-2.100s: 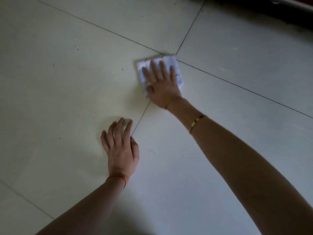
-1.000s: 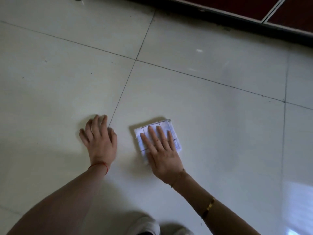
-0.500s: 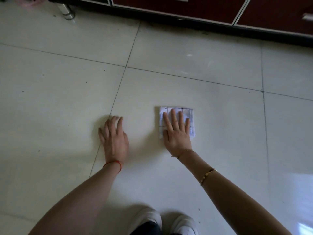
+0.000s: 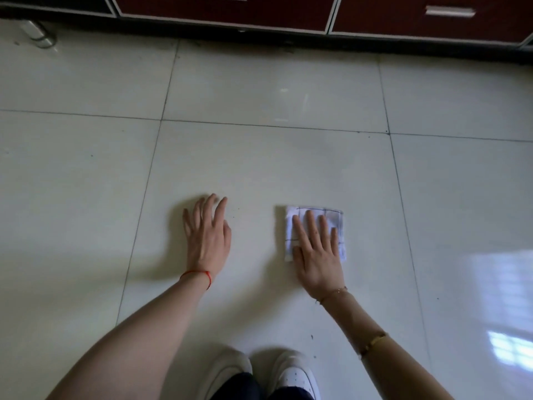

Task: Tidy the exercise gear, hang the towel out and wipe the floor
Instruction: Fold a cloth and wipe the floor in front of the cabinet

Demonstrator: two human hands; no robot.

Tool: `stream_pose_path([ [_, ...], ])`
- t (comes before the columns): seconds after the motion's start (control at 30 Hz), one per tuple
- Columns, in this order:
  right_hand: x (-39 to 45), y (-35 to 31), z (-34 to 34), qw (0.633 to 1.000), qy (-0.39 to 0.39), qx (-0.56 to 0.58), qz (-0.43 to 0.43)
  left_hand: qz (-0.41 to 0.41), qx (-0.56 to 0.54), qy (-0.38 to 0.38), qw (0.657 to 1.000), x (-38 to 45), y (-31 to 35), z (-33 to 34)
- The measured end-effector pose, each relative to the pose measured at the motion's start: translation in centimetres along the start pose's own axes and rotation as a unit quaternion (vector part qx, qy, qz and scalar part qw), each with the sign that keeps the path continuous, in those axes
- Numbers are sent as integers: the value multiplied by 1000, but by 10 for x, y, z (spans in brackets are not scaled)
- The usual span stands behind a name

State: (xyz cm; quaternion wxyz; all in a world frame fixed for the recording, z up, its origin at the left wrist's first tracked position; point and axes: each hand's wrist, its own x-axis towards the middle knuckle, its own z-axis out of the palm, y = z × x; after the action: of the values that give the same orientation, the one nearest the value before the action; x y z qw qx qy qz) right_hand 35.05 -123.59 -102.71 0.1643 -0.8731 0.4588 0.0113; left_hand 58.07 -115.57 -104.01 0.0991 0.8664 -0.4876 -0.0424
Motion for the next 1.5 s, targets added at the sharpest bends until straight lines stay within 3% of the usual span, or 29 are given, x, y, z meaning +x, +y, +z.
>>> stream_pose_path([
  [0.2, 36, 37, -16, 989, 0, 8, 149, -5, -20, -24, 999, 13, 18, 10],
  [0.47, 105, 51, -34, 982, 7, 29, 185, -6, -13, 17, 1000, 13, 20, 18],
  [0.77, 162, -20, -21, 999, -32, 14, 36, -4, -7, 24, 1000, 15, 18, 17],
  [0.9, 139, -49, -5, 997, -43, 16, -57, 2, -5, 30, 1000, 15, 17, 17],
  [1.0, 115, -39, 1, 996, -21, 39, -72, 4, -13, 44, 999, 16, 17, 18],
  [1.1, 102, -12, -5, 998, 2, 37, -48, 1, -17, 49, 999, 15, 19, 17],
  [1.33, 150, 49, -33, 992, 26, 37, 117, -3, -15, 48, 999, 17, 20, 15],
  [1.5, 212, 37, -46, 987, -7, 31, 155, -4, -5, 15, 1000, 18, 18, 16],
])
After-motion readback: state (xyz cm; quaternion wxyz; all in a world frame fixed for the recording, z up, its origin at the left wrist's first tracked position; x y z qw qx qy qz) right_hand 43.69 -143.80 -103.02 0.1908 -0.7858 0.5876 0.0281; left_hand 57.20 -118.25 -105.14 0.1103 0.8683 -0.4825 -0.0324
